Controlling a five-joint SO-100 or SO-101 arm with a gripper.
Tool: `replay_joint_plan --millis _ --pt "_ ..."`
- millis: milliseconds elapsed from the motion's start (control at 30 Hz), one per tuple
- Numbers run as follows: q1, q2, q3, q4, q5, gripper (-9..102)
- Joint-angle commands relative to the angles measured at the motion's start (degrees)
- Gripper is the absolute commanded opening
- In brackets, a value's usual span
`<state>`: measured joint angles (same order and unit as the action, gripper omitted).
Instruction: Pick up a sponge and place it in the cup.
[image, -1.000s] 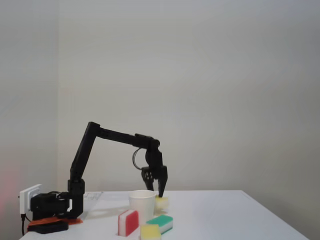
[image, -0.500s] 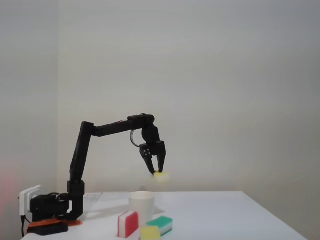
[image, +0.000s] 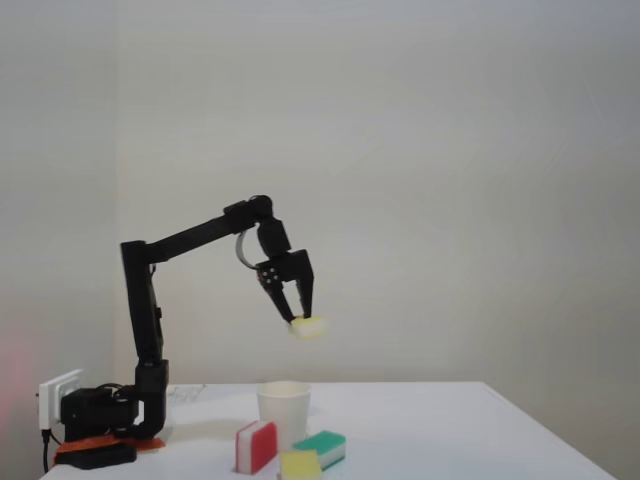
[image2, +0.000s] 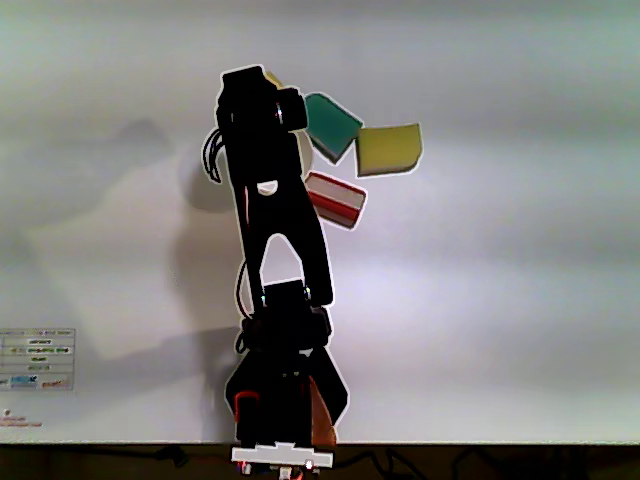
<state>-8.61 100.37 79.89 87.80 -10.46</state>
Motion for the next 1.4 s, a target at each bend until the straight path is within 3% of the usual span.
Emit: replay_joint_plan --millis 0,600,1067,1367 --pt "2.5 6.2 3.1 0.3 -2.5 0" --pt "7.8 14.6 23.4 -6.5 -4.4 0" --pt "4.3 14.3 28.0 -13.6 1.3 13" --pt "4.2 12.9 28.6 -17.8 1.8 26"
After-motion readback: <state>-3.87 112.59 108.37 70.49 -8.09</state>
